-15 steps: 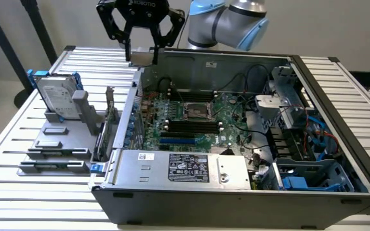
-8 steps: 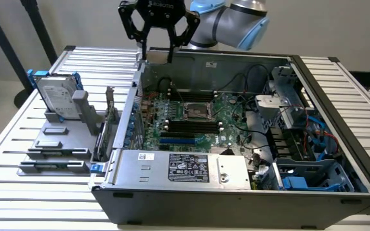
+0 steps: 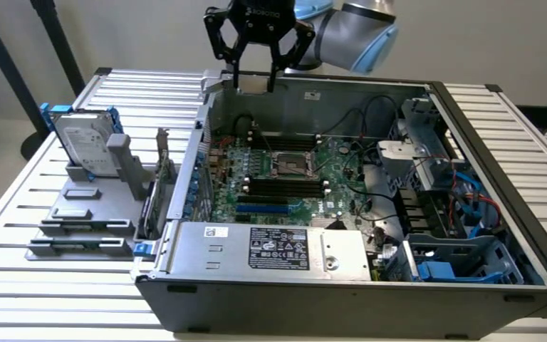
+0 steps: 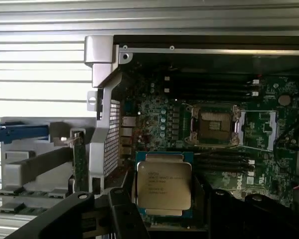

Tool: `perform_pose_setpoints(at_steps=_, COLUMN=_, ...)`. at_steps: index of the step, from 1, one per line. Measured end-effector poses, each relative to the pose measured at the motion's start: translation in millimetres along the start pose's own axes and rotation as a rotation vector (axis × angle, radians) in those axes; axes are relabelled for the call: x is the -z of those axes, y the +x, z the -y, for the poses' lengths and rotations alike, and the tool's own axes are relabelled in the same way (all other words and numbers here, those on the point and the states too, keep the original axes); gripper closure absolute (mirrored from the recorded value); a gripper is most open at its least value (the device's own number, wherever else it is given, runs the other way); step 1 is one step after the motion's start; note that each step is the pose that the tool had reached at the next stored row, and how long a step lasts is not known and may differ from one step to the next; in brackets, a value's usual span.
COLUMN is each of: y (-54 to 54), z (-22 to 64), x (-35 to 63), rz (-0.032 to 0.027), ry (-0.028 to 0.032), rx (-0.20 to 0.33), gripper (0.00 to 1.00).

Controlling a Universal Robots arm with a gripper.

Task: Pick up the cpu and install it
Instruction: 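Pick up the cpu and move it towards the insertion slot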

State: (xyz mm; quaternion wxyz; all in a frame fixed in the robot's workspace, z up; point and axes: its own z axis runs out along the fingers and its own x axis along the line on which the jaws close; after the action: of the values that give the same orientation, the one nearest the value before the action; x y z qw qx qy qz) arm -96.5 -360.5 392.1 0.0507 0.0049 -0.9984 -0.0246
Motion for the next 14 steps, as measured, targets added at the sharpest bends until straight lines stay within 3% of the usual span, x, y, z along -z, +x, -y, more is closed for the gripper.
perform_pose_setpoints(at_steps=9, y=-32.4, z=-27.1, x=-14.6, rz=0.0, ry=0.0, rx=0.0, gripper=0.45)
perform_pose_setpoints(at_steps=14, y=-53.5, z=-31.7, x=-21.9, rz=0.0, ry=0.0, rx=0.0, gripper=0.45)
